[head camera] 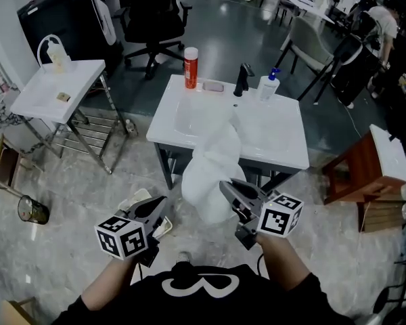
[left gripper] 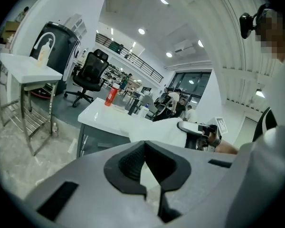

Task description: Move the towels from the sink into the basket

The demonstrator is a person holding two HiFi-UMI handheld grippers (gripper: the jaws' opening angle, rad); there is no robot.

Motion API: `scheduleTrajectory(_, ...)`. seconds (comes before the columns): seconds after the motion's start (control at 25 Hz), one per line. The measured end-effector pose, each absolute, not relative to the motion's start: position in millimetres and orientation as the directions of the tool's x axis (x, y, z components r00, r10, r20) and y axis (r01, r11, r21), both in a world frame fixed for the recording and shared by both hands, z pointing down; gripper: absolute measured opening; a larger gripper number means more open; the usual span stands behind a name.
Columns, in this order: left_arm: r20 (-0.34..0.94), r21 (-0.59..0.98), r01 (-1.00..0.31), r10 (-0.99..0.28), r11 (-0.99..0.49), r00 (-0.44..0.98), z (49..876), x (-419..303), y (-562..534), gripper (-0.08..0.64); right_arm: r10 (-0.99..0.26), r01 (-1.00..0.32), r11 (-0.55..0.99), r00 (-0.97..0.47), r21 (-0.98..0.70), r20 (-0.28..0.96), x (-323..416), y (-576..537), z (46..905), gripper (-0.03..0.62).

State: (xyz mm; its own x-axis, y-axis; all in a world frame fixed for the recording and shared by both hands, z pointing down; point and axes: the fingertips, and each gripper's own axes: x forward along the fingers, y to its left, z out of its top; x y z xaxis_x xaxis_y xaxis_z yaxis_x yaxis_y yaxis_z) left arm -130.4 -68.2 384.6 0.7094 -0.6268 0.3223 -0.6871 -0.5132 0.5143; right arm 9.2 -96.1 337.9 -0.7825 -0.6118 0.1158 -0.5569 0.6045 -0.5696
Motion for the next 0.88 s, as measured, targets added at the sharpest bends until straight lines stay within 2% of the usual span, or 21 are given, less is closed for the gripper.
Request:
scheduleTrajectory(0.44, 0.339, 0.508, -0.757, -0.713, -0.411, 0.614, 387.5, -115.1, 17.4, 0.006, -0.5, -0.453, 0.676, -0.861, -0.581, 0.09, 15.4, -28.2, 338.9, 0.024)
scheduleTrajectory(0.88, 0.336, 0.487, -0.816, -0.796, -0.31, 0.503, 383.5, -126.9, 93.5, 0.006, -0.415, -0.397, 0.691, -0.902, -0.604, 0.118, 1.9, 16.8, 358.3, 0.025)
